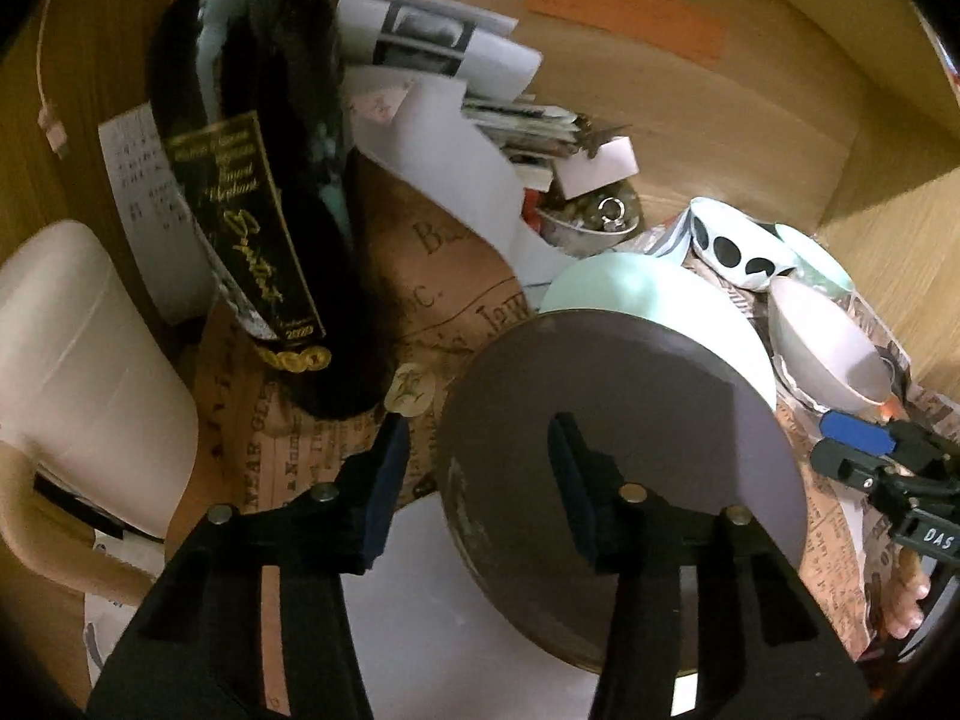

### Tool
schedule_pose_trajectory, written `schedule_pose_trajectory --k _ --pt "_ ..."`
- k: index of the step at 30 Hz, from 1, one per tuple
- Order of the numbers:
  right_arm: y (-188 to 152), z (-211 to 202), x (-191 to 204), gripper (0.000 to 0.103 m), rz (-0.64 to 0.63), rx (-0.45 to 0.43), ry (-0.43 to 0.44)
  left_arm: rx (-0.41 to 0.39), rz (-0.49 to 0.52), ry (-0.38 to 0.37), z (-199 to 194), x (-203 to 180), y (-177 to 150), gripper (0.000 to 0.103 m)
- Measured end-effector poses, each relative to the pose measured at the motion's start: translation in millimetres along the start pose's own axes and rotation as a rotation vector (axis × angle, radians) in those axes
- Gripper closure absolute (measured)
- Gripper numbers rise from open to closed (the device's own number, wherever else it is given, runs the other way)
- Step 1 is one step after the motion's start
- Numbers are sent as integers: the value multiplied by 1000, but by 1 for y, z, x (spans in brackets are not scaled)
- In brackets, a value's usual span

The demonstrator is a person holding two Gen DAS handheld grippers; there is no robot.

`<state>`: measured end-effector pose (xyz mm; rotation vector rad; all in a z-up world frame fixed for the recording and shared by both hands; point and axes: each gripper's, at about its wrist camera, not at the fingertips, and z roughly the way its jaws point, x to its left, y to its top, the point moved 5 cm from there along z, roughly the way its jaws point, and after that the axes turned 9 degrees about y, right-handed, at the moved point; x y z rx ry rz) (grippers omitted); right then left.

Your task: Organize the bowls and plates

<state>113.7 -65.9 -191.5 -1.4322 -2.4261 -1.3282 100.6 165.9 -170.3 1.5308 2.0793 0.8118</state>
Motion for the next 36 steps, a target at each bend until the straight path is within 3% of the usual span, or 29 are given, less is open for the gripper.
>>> schedule_pose_trajectory --k 9,23,36 --pt "-2 20 -4 72 58 53 33 82 -28 -75 18 7 2 76" --pt "-1 37 2 74 70 91 87 139 -34 -111 29 5 -1 80" --pt "-1 33 4 75 49 64 38 130 -36 -97 23 -1 -3 80"
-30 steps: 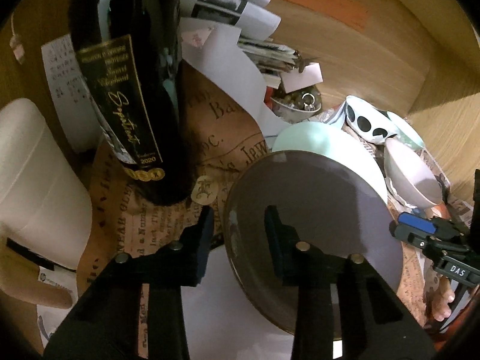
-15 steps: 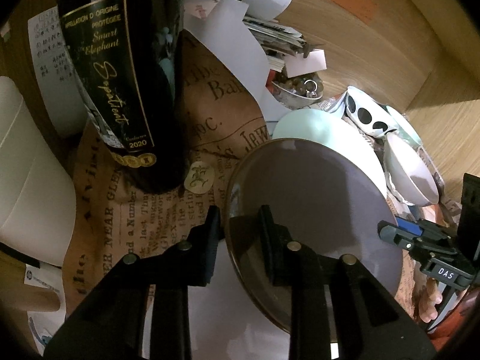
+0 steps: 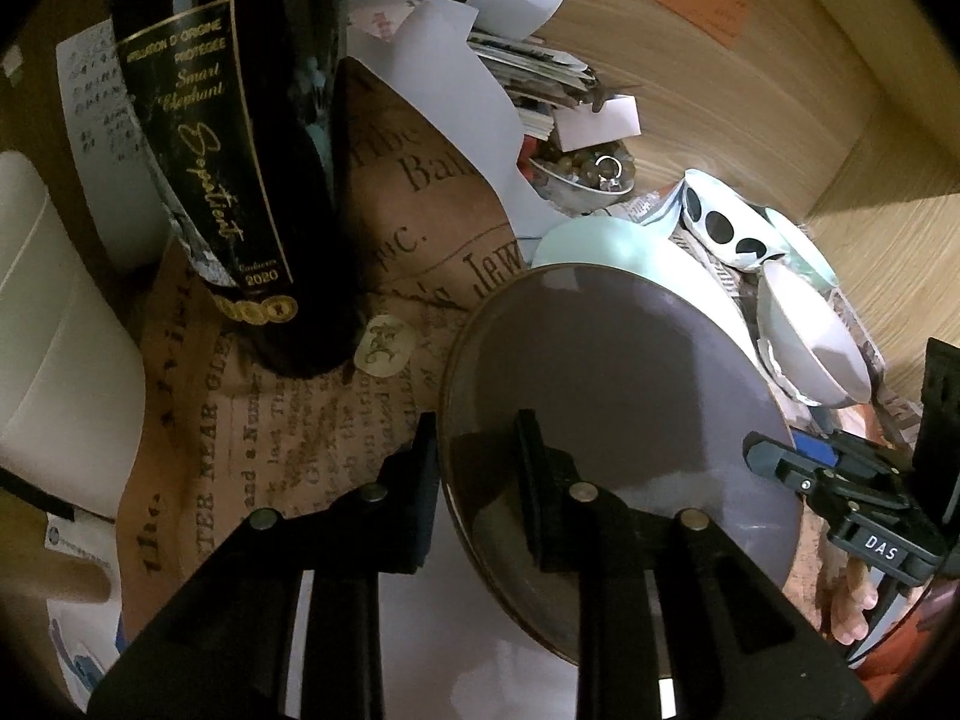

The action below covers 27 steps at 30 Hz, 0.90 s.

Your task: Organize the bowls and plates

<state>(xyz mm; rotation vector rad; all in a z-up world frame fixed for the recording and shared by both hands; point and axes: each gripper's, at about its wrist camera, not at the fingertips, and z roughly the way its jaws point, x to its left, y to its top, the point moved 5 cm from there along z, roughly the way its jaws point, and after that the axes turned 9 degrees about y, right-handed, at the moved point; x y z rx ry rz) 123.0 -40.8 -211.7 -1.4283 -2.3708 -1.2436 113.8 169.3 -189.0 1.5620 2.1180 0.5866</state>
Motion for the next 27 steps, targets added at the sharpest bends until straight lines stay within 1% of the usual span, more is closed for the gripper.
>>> schedule_pose_trajectory --k 4,8,12,27 --pt "-1 -5 -2 75 5 -14 -3 -18 11 13 -6 -6 -4 80" --pt "-1 -13 -4 75 8 -39 -6 -39 9 -1 -16 -12 -8 80" --pt "-3 -24 -4 75 -4 -62 -13 -71 18 5 -28 -20 -12 80" --pt "-21 -76 -7 74 -19 -156 -40 -134 50 -38 -67 -60 -34 80"
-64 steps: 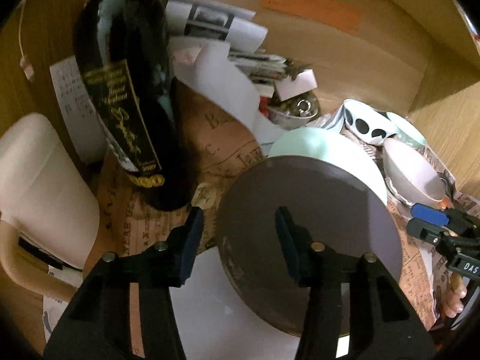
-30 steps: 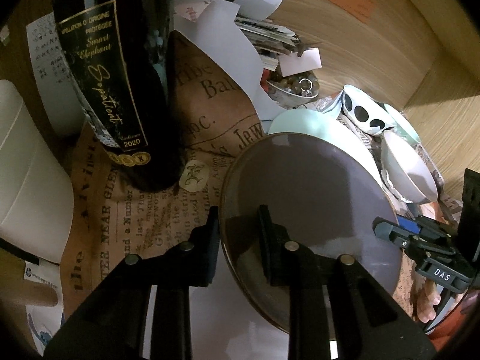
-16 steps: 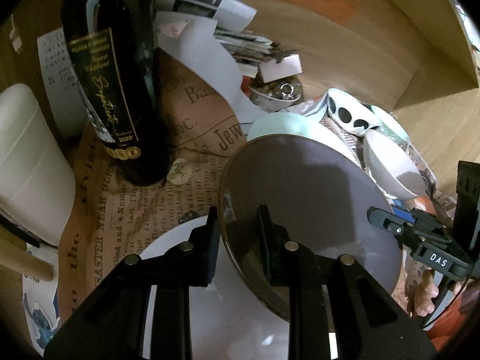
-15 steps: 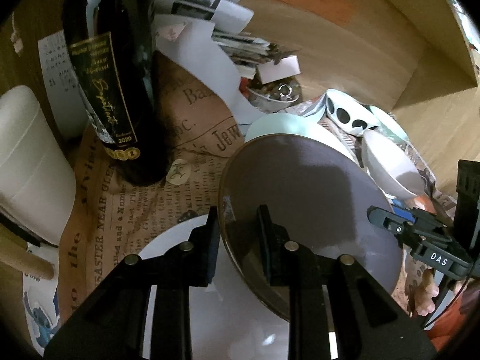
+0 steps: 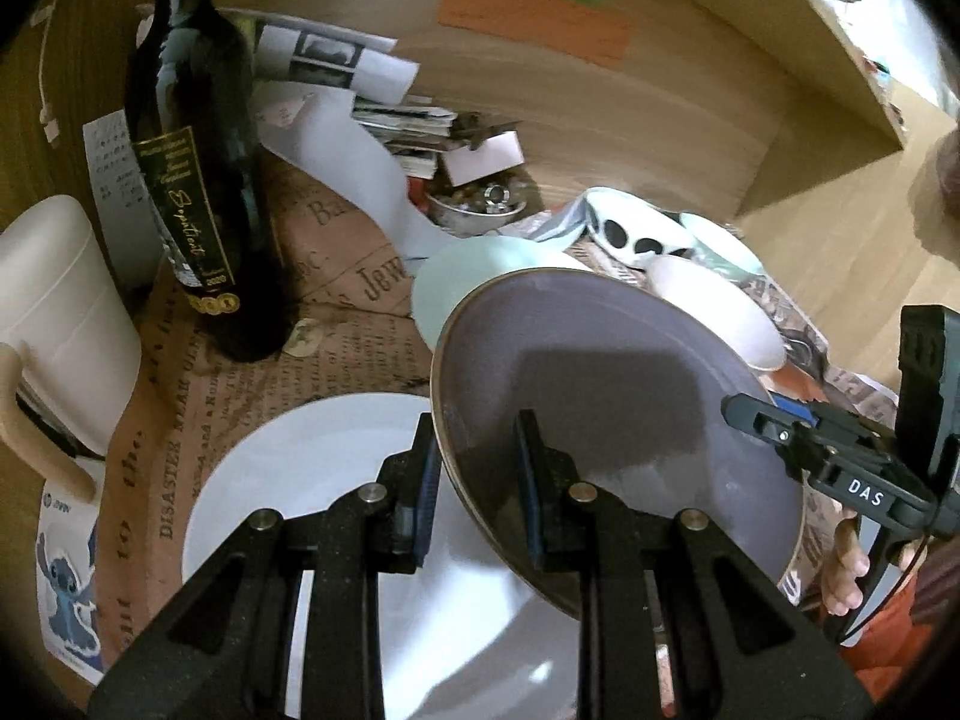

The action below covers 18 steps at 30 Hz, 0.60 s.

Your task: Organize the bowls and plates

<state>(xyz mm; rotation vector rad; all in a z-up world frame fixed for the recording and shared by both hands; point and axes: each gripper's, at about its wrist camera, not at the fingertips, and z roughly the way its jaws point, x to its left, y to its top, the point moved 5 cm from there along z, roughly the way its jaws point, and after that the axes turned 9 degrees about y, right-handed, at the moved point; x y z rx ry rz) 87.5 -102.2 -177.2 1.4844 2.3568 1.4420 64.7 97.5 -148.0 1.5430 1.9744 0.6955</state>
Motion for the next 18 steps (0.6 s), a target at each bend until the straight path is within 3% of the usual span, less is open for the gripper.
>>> schedule_pose_trajectory --k 18 --pt "-34 -49 -16 75 -5 -19 -52 0 20 -59 -19 -49 -36 80"
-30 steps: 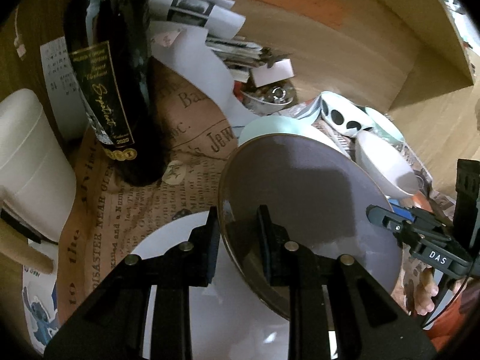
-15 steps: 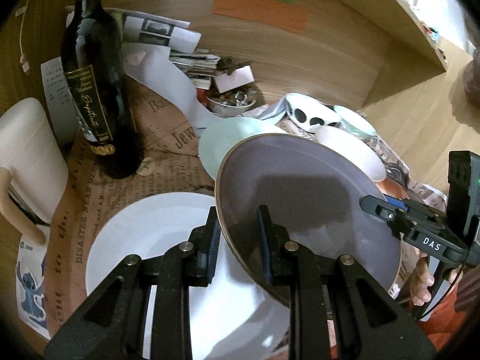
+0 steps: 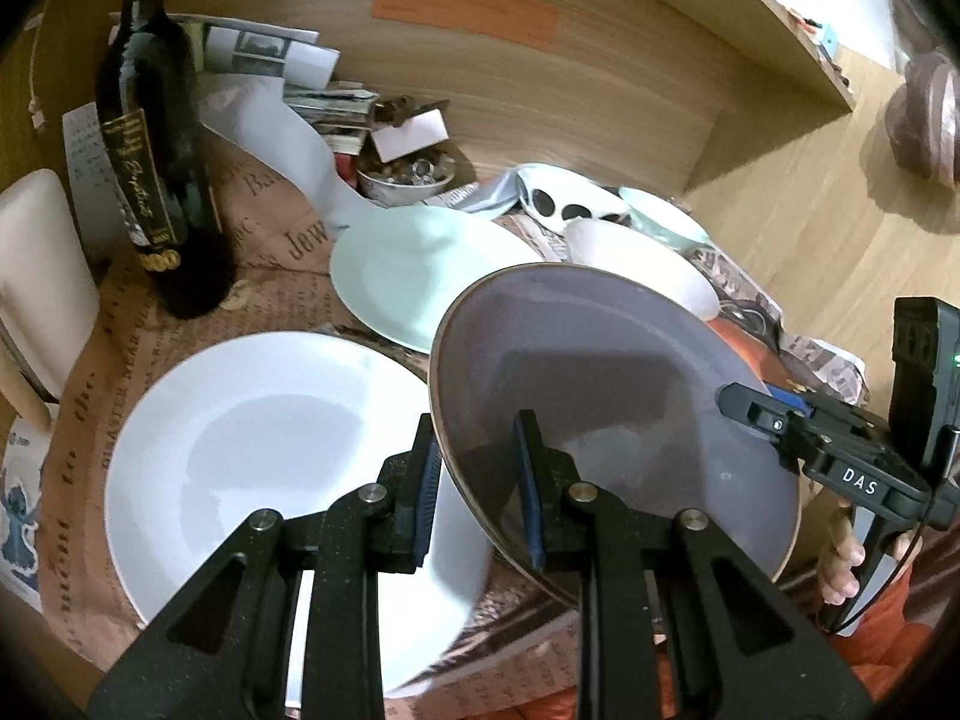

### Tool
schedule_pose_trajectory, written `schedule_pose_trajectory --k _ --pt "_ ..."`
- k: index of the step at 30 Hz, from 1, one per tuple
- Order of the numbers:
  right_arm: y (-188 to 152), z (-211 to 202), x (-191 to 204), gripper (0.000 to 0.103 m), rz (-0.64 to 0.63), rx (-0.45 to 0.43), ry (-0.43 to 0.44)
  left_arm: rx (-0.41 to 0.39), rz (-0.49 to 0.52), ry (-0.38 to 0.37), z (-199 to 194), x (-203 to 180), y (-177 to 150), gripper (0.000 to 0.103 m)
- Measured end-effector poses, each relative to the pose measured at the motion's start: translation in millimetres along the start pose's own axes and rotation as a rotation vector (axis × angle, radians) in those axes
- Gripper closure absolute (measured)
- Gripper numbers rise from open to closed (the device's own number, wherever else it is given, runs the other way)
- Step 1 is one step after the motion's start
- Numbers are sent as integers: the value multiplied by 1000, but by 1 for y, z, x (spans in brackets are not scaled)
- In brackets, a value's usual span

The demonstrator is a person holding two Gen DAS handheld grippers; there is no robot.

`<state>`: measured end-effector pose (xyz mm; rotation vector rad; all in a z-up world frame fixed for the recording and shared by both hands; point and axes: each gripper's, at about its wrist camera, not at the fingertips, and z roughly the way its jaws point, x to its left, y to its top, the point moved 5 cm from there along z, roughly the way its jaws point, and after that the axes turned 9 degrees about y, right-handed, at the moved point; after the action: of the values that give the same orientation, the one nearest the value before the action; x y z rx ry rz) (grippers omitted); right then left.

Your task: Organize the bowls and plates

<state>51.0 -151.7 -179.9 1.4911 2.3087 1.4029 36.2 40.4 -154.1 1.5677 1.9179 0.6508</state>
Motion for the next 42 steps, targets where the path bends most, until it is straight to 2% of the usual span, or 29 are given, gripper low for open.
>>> schedule_pose_trajectory --k 23,36,42 --pt "-32 -12 -44 75 75 51 -74 102 43 -56 34 -44 -25 79" --pt "-37 -1 -59 75 112 82 -89 133 68 -40 57 -51 -27 79" --pt "-37 1 -60 74 107 84 -85 142 62 -55 61 -49 -29 79"
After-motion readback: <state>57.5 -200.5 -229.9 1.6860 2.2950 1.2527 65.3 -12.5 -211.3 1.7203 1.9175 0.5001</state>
